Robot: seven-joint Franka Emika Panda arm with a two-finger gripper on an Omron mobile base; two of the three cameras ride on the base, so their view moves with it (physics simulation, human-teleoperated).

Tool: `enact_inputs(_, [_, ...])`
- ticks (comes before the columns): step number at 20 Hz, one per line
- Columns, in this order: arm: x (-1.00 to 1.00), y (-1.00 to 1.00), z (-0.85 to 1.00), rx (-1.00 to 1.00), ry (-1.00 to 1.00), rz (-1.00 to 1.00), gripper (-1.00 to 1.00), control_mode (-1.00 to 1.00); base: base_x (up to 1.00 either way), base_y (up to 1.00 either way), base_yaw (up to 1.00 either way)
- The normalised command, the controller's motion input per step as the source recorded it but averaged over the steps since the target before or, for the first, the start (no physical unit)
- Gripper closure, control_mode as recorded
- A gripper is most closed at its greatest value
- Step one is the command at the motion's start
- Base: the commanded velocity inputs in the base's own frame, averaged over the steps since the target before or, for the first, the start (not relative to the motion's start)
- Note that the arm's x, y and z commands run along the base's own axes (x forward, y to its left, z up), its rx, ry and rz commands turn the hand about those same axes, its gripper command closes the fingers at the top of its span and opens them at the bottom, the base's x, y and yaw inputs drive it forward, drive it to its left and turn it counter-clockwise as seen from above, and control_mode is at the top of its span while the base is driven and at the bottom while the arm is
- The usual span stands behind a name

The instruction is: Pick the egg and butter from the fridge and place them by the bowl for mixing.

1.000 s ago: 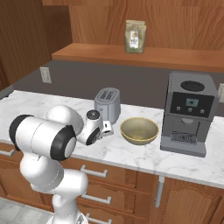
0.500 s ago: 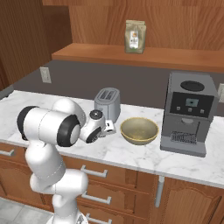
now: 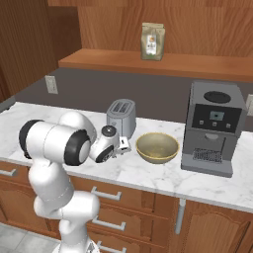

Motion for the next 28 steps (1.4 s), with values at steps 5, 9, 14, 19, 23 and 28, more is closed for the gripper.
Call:
enact_inputs(5, [-0.05,0.06,0.92,0.0,0.0,-0.07,-1.0,-1.0,0.0,0.0,0.0])
enact_inputs(9, [-0.39,0.0,1.0,0.0,0.02,-0.11,-1.0,-1.0,0.0,0.0,0.0])
enact_inputs(14, [-0.77,0.0,1.0,0.0,0.11,-0.12,-1.0,-1.0,0.0,0.0,0.0])
enact_inputs(19, [-0.99,-0.06,1.0,0.0,0.1,-0.1,-1.0,-1.0,0.0,0.0,0.0])
enact_inputs(23, [-1.0,-0.08,1.0,0.0,0.04,-0.05,-1.0,-1.0,0.0,0.0,0.0])
enact_inputs(28, [-1.0,0.0,1.0,0.0,-0.11,0.0,-1.0,-1.0,0.0,0.0,0.0])
